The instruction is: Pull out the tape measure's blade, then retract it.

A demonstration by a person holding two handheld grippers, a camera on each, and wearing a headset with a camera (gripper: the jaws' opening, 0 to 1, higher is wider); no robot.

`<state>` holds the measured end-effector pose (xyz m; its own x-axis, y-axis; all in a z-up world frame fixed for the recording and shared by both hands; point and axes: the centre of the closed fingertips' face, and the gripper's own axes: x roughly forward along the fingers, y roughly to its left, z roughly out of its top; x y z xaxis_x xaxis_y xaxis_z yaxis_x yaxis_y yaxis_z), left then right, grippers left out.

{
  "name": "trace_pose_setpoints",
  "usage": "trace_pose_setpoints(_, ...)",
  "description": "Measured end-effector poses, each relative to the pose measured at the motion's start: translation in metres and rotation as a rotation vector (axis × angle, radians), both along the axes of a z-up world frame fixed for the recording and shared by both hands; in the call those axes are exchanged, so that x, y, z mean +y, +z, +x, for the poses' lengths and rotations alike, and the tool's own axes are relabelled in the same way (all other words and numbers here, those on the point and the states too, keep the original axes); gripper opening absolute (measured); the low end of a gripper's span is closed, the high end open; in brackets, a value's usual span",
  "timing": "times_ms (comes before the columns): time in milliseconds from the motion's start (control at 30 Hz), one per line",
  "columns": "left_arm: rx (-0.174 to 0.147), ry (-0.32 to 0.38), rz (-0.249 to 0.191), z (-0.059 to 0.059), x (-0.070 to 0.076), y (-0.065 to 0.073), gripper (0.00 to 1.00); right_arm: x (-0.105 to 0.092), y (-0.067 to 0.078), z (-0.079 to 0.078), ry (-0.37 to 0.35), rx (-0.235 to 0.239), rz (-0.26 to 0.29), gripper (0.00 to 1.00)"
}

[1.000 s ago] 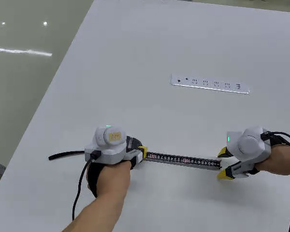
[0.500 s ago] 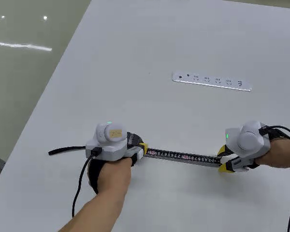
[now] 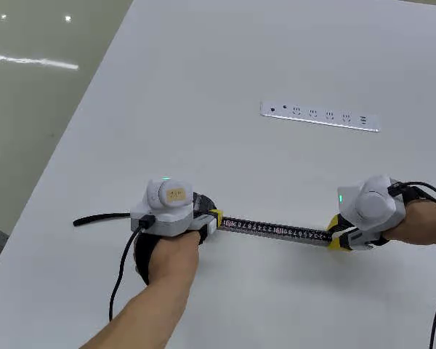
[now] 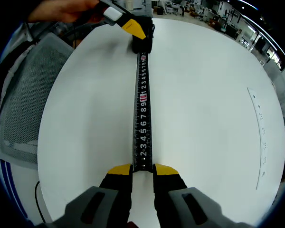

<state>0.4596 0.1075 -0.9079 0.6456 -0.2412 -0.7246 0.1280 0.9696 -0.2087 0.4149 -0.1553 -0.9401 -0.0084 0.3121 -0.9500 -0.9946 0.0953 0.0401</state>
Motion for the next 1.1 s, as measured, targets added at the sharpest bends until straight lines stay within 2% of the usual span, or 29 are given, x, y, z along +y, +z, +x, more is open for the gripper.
trace_pose_setpoints(467,0.001,0.005,-0.008,-0.0004,-0.001,-0.0003,0.61,-0.0004,-0.001,0.0003,0.037,-0.006,-0.005,0.16)
trace_pose_setpoints(1100,-0.003,-0.007,-0.003,-0.0015,-0.0009,-0.0003,0.59,0.0003,-0.0024,-0.0003,0.04,-0.02,-0.013,0.15)
